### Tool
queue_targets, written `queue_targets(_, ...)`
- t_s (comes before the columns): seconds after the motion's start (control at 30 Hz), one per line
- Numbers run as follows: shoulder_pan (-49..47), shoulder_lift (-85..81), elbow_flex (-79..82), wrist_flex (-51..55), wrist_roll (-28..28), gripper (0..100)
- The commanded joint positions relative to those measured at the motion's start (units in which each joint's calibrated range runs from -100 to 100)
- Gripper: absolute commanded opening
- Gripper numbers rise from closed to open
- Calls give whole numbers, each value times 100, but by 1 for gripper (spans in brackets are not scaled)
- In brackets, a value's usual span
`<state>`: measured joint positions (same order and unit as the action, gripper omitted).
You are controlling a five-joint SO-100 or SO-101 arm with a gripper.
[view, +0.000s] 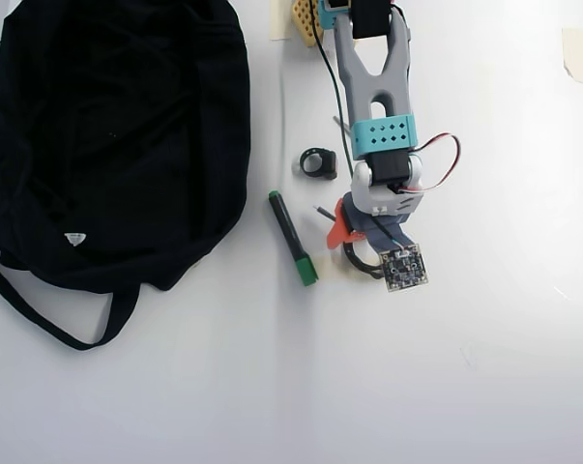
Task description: Put the cable into the black bag
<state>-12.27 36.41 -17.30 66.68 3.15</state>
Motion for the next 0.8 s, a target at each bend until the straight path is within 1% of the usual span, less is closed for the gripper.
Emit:
queue_targets(0.0, 45, -72, -166, -79, -42, 27)
queue_targets(0.77, 128, 368, -490, -79, -116, 27)
